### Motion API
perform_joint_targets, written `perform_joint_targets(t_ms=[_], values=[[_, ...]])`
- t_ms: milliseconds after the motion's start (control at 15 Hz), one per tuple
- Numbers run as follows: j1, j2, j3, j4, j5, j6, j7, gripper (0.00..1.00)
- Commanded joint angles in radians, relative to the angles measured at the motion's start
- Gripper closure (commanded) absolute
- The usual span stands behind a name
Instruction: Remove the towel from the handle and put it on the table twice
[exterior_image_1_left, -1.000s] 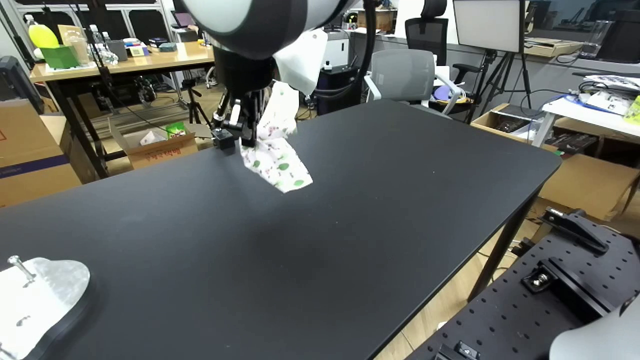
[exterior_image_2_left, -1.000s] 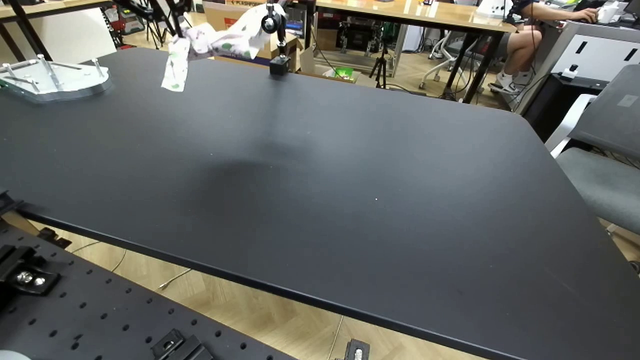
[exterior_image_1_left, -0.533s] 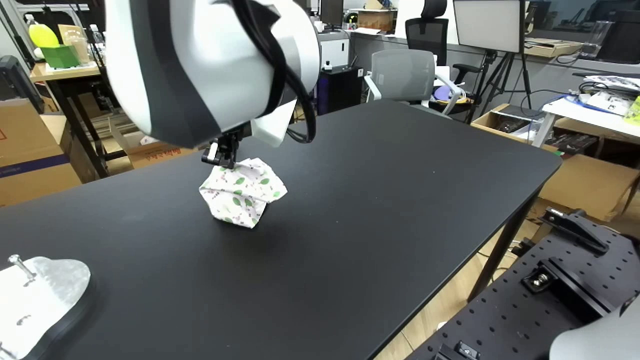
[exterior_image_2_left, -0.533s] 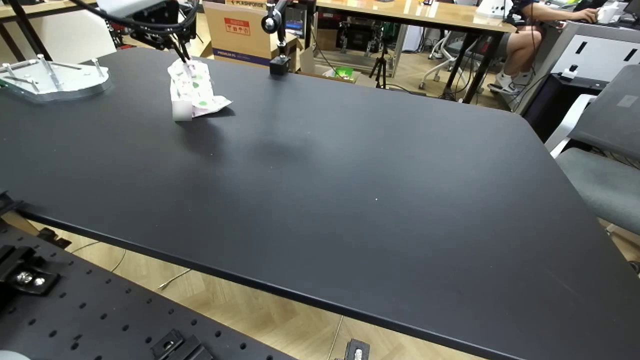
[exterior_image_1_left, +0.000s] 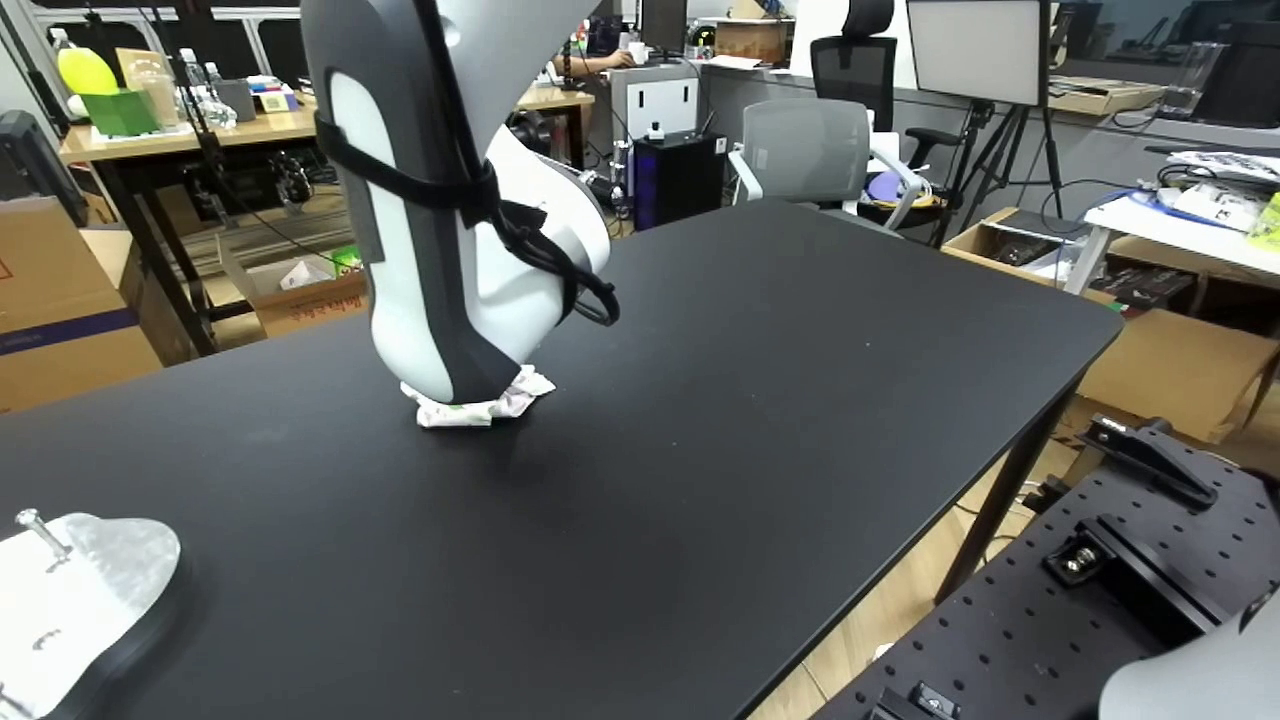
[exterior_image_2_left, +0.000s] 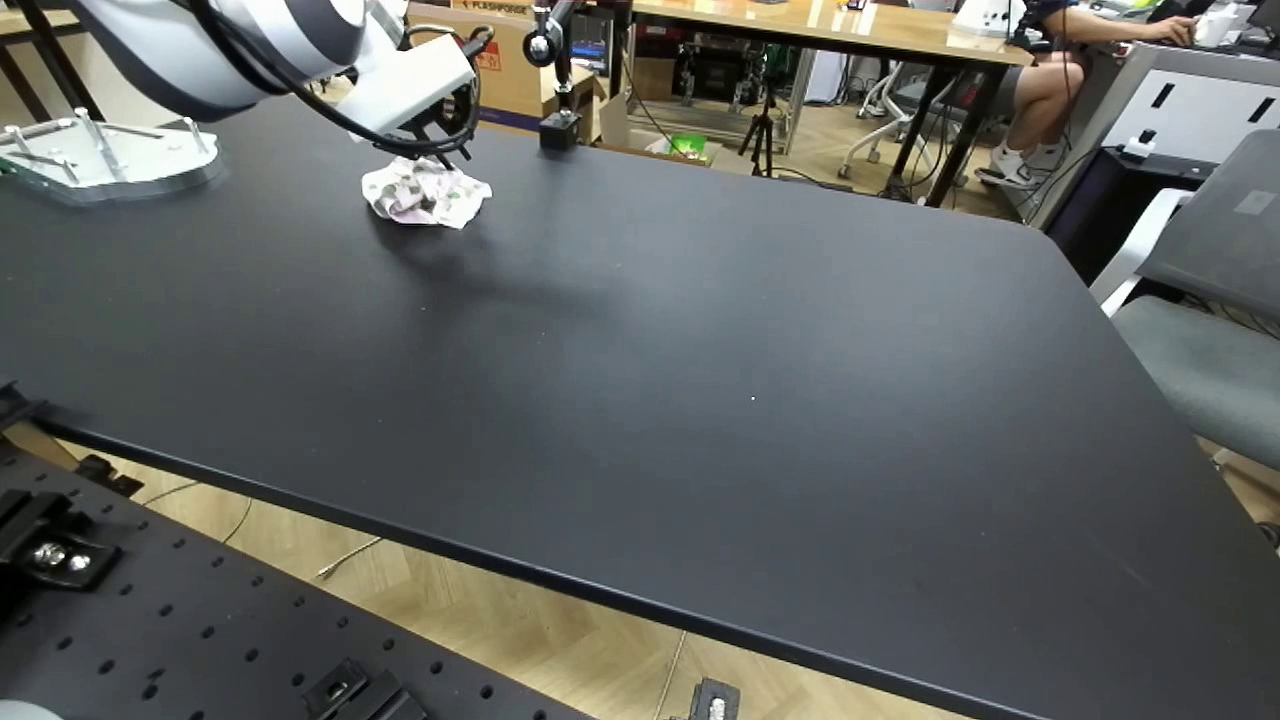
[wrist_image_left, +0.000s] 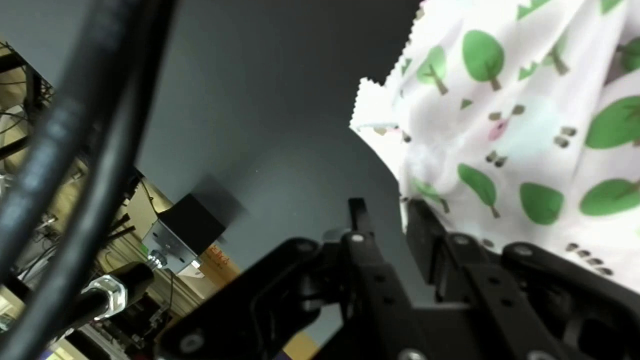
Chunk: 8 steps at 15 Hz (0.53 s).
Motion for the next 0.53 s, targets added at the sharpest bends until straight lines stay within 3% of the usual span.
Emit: perform_joint_targets(t_ms=[0,333,467], values=[[-0.027,0.034,-0.004,0.088,-0.056,-0.014,0.09,0.42],[-0.024,0.008,-0.002,0.11,-0.077,-0.017,0.117,0.07],[-0.016,-0.011,0.0,0.115,-0.061,-0.06,0.15,0.0]])
